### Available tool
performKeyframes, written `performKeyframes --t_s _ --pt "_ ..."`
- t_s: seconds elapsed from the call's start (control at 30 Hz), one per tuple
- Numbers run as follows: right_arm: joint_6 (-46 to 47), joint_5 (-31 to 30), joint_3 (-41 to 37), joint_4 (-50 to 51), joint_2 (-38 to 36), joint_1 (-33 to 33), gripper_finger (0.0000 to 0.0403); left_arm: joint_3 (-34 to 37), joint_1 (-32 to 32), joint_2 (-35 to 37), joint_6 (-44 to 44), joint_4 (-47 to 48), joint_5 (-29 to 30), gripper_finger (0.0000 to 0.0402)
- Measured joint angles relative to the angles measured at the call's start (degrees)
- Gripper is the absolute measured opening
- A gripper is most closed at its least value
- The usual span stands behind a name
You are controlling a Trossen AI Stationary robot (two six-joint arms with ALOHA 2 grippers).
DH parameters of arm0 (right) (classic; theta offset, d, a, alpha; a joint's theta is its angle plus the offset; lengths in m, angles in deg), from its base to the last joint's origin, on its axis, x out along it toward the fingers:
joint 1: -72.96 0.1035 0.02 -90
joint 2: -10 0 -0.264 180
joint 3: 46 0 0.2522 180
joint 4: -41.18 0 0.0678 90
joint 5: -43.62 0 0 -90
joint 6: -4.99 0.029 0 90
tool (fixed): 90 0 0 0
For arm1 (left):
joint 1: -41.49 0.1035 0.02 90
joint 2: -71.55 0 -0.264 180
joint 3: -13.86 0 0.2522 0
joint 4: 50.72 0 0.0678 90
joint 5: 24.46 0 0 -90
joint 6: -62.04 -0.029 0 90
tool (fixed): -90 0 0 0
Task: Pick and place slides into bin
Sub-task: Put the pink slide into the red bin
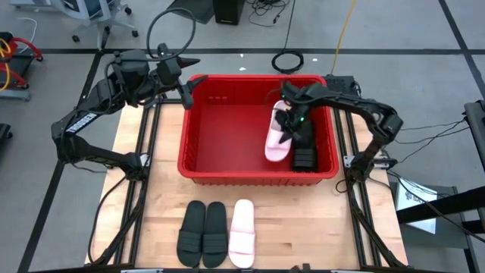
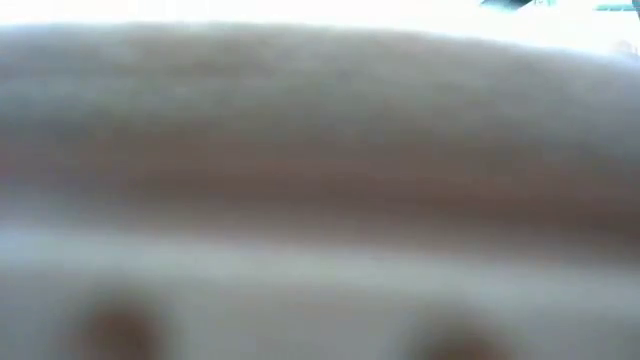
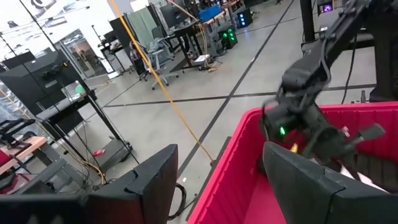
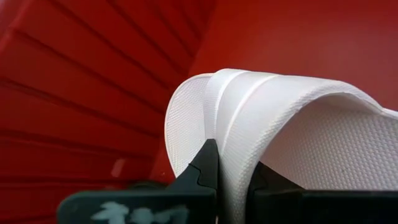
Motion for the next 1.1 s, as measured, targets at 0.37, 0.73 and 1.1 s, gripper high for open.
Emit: performKeyframes --t_s 0.37,0.73,1.1 --pt "-3.39 -0.06 0.00 4.64 7.61 2.65 0.0000 0.00 0.00 0.00 0.02 0.39 0.01 0.0241" --pt "-6.15 0.00 -0.02 7.72 11.34 4.60 0.0000 0.00 0.00 0.00 0.04 0.42 0.03 0.0241" --pt "-2.33 -0.28 0.00 6.05 13.47 7.90 0.0001 0.00 0.00 0.02 0.46 0.43 0.03 0.0241"
